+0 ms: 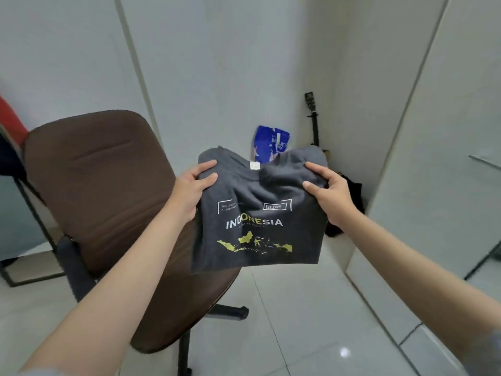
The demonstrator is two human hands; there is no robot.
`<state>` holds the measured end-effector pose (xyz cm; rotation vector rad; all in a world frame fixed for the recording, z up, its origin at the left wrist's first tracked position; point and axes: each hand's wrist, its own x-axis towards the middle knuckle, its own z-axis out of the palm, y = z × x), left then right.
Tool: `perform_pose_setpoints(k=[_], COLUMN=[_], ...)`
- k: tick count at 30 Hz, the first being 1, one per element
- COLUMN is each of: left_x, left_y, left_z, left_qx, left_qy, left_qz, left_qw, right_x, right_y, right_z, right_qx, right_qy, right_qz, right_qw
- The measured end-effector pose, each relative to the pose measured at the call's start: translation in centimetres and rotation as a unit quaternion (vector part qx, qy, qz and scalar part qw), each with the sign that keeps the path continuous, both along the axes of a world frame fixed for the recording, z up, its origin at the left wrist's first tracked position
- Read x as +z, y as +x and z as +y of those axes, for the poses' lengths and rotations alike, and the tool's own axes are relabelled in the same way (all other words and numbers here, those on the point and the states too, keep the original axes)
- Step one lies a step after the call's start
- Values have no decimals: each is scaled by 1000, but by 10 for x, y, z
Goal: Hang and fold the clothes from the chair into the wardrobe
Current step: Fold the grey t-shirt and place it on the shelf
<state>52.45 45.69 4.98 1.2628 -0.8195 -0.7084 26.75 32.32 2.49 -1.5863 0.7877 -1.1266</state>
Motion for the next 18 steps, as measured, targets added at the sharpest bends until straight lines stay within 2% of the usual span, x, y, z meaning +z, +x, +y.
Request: perform_pose_setpoints(k=[9, 14, 18], left_x=[41, 62, 72], left_y=[-265, -432, -553], left_z=[-66, -68, -63], left_qx=[-232, -340, -423], left_qy=[-37, -54, -68], left_qz=[-26, -39, -12], left_qw=[972, 938, 903], right_x=[37, 52, 64], right_y=[-280, -442, -557], right_z=[49, 98, 146], right_qx=[-173, -274, -356], right_qy=[-62, -96, -112], right_qz=[-18, 12, 30], right_qw=[983, 957, 927])
